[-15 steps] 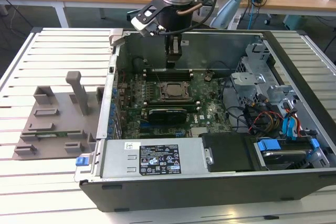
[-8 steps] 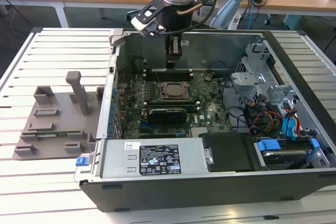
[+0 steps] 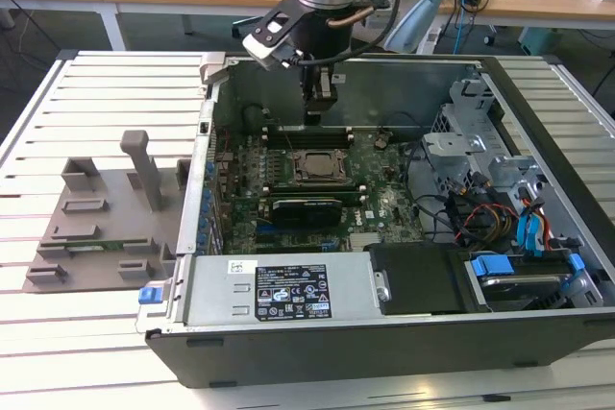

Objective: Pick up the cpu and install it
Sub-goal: 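Install the first cpu locking lever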

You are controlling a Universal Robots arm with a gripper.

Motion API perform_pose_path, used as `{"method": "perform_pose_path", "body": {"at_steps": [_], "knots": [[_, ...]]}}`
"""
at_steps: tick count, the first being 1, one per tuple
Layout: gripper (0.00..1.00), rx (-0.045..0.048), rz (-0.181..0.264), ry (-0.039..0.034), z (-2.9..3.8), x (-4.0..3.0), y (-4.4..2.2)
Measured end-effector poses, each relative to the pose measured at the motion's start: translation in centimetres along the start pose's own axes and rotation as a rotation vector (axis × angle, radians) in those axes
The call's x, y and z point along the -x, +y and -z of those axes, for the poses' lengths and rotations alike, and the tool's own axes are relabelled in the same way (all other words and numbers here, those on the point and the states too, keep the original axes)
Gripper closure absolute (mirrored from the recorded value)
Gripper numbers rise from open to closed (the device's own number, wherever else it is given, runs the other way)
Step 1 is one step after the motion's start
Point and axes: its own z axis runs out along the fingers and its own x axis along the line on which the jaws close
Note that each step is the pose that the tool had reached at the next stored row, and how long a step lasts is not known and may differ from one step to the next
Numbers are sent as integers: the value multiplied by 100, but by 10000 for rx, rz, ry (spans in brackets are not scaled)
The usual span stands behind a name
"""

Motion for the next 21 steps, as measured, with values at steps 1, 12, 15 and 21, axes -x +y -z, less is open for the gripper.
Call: {"method": "perform_pose_path", "body": {"at_steps": [1, 12, 15, 21], "knots": [[89, 5, 155, -4, 0, 0, 0], [89, 87, 2815, -64, 0, 0, 0], [89, 105, 3412, -78, 0, 0, 0], [89, 133, 4324, -99, 0, 0, 0]]}}
